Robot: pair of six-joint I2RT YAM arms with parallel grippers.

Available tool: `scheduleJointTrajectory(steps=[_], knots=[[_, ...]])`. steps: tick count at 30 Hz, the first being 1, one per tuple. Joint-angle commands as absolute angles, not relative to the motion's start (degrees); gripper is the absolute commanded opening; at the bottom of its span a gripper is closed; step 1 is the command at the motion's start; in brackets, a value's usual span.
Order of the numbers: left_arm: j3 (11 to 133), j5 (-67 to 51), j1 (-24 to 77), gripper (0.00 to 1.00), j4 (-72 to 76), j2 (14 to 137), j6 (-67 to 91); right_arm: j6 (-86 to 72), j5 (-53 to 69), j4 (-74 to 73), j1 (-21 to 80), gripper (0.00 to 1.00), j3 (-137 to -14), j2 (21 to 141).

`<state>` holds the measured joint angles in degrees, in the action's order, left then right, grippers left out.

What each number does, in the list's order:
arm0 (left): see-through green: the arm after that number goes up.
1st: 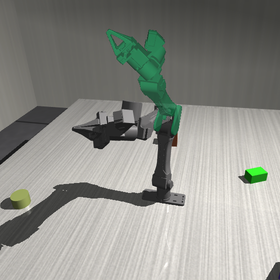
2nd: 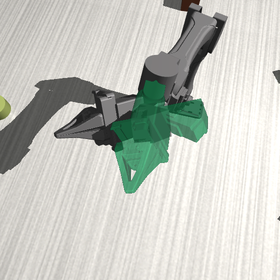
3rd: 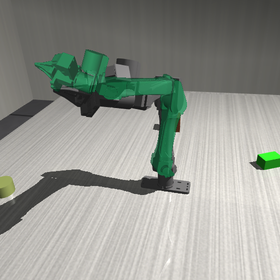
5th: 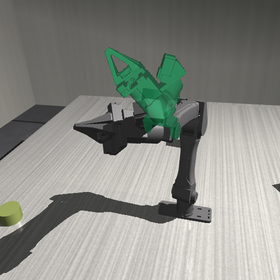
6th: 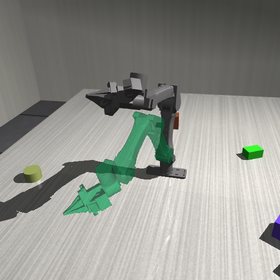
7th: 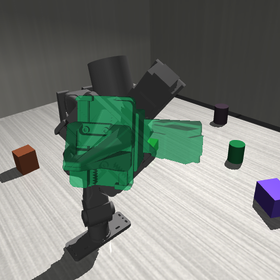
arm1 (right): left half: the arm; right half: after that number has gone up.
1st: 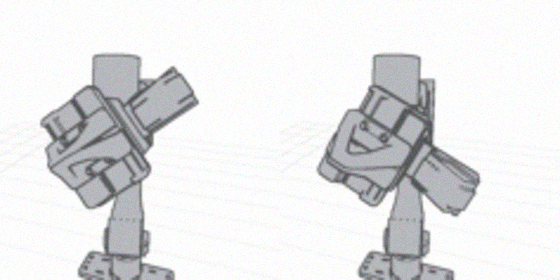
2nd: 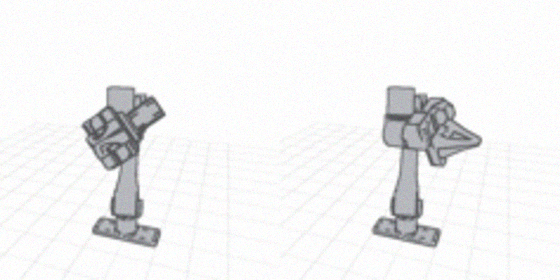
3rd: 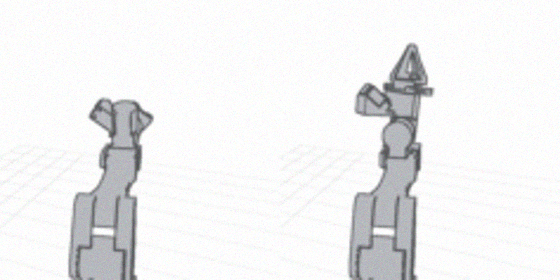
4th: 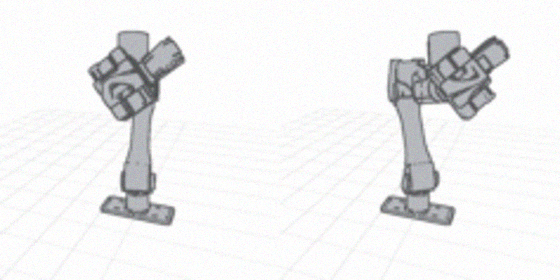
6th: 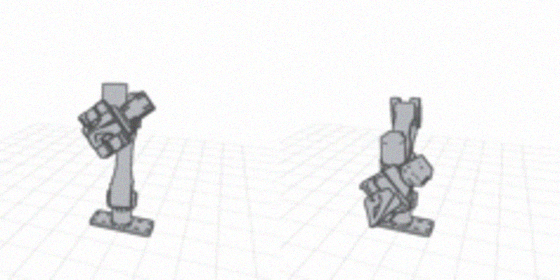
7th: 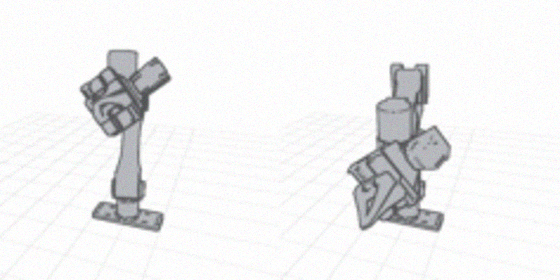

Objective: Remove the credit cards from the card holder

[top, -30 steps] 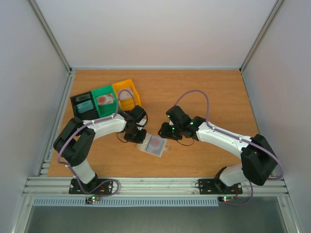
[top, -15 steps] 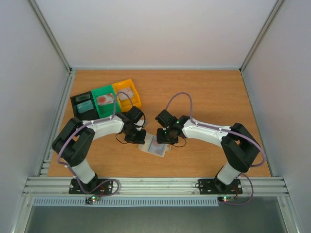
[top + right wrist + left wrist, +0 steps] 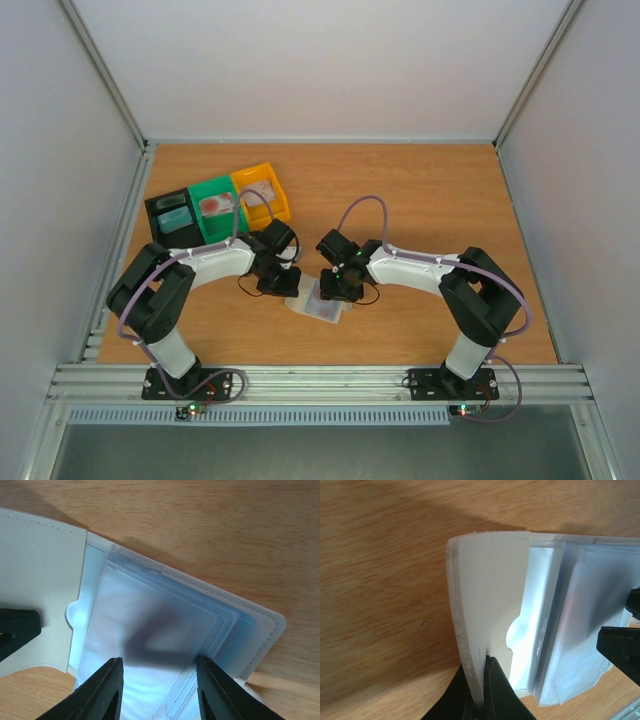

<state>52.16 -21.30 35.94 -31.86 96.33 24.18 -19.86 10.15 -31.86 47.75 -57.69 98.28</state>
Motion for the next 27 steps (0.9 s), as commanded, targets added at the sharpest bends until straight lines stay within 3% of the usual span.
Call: scheduleJointTrajectory(steps=[1,12,18,23,27], knots=[[51.2,-21.8,35.8,0.00,-30.4,95.7,24.9,-19.4,12.3,-30.1,48.8,0.41,-58.4,99.3],[51.2,-22.0,35.8,0.00,-30.1,95.6,24.9,-17.1,11.6,-33.0,50.0,0.38,-63.2,100.7],[50.4,-23.2,35.5,0.00,-28.8,95.0,24.8,-16.9,16.5,-27.2,50.0,0.38,-62.7,101.3],[48.5,-26.2,33.7,0.17,-26.4,93.5,24.8,-16.0,19.3,-22.9,49.9,0.39,-63.5,100.1],[46.7,-27.4,31.3,0.42,-25.5,91.1,25.4,-15.6,16.7,-24.8,49.9,0.38,-64.5,99.8]])
